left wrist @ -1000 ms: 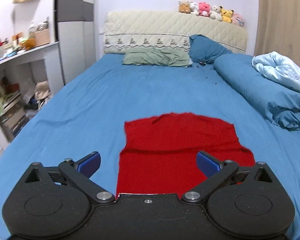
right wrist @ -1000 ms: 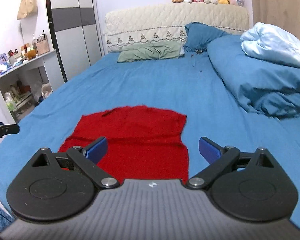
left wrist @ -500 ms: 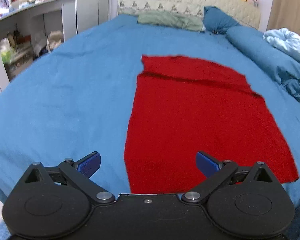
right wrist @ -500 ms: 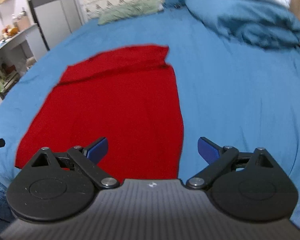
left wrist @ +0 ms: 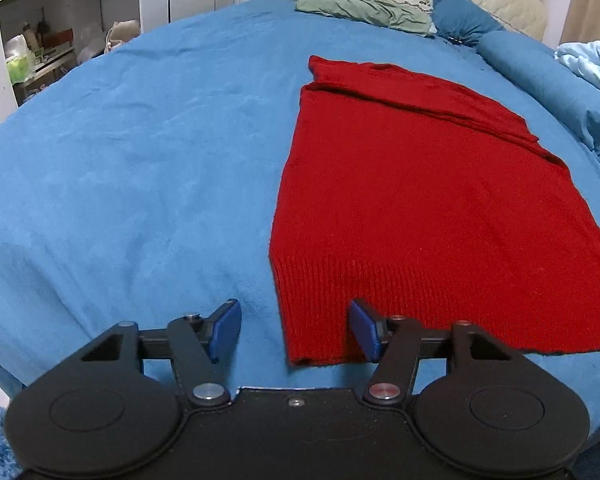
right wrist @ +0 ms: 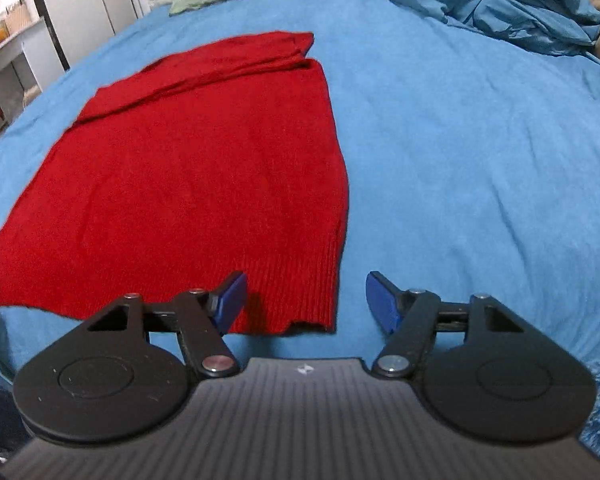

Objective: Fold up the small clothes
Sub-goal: 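Grasp the sweater hem with both grippers and lift it toward the collar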

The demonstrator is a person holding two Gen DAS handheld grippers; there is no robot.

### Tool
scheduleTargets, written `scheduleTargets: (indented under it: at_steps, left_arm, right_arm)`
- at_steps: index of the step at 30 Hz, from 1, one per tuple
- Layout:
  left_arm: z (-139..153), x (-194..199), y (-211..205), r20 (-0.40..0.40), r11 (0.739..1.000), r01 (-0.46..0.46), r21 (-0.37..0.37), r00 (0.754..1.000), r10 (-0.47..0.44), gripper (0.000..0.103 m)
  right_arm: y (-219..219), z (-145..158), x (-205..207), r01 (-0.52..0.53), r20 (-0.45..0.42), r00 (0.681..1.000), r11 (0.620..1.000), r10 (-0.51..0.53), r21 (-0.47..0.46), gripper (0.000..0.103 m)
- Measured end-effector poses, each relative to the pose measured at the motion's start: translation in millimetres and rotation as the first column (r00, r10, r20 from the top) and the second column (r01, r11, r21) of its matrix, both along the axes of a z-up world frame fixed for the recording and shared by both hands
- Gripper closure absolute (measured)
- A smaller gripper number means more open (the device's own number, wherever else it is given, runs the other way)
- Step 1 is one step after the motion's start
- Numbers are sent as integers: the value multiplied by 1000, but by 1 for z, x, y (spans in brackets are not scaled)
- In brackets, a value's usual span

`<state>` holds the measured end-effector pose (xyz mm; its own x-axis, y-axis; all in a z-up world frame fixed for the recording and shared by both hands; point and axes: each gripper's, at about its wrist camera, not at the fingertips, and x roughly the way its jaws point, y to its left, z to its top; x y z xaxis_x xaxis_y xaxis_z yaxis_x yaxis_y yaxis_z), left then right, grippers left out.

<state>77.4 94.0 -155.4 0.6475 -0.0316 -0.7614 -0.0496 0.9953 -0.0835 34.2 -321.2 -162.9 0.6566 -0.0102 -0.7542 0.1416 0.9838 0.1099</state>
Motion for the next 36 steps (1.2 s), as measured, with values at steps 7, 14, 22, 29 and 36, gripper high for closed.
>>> scheduleTargets:
  at_steps: [7,14,22,29,36]
  left_arm:
    - [-3,-4,-7,-2,1000,16,22,1000,-16,63]
    - [-1,-5,-13,-1,998,44,36,999,-44,97]
    - [29,-13,-10,56,1000,21,-23,998,-20,98]
    - [98,8,-13,222,996,55,-77,974,-37,98]
    - [166,113,-13,368,983,94,-159,929,-29,98]
  right_arm:
    - [-3,-10,7,8,-36,999,1000,-7,27,49]
    - [-6,-10,8,15,-34,999,999,-14,44,80]
    - [-22,9,-2,29,40,999,984,-37,178,82]
    - [-47,67,11,37,151,984,939,-94,343,83]
    - [-72,144,111,-23,289,953,924,-95,381,83]
